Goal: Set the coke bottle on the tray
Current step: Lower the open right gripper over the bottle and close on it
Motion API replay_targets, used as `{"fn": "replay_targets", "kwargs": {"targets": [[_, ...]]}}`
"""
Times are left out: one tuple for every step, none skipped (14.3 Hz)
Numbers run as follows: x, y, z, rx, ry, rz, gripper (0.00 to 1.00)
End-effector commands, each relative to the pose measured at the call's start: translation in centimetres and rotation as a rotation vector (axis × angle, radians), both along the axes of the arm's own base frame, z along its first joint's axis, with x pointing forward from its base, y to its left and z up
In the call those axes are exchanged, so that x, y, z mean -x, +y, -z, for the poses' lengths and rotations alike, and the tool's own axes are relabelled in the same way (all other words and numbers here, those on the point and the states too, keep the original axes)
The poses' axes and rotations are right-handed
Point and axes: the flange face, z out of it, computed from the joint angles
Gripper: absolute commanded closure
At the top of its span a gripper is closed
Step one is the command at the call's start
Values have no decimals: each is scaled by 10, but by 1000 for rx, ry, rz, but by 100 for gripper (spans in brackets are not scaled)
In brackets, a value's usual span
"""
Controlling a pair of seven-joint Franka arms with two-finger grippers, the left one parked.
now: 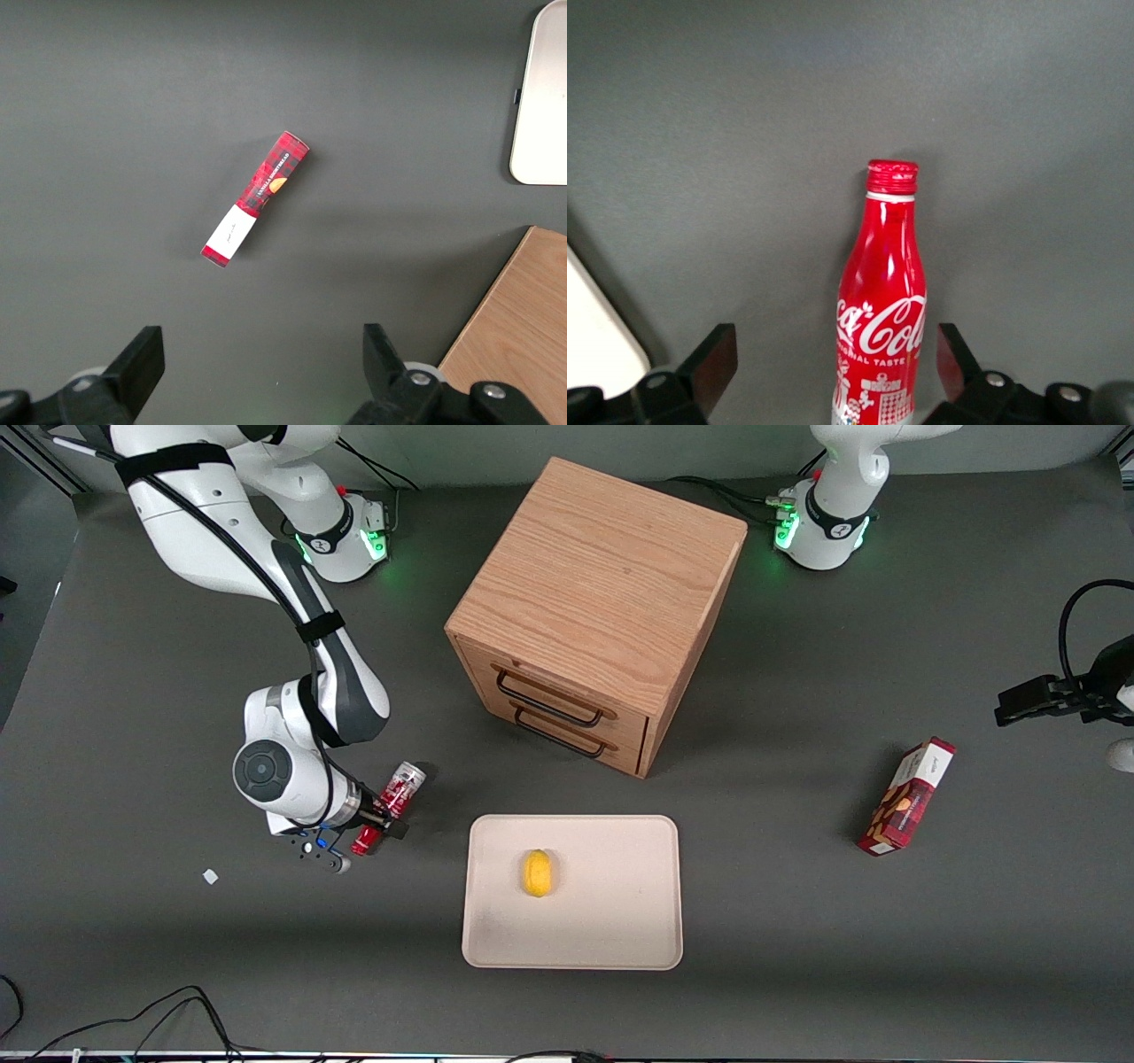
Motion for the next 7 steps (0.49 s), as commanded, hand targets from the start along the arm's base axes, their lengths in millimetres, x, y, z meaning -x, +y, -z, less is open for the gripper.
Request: {"fn": "replay_targets", "kwargs": {"targets": [[12, -3, 6, -9, -28, 25, 0], [15, -4, 13, -9, -33, 28, 0], [18, -5, 18, -11, -43, 29, 0], [21, -6, 22, -11, -50, 29, 0], [21, -7, 25, -11, -54, 30, 0], [21, -7, 27, -11, -58, 30, 0], [20, -7, 29, -12, -62, 30, 0]]}}
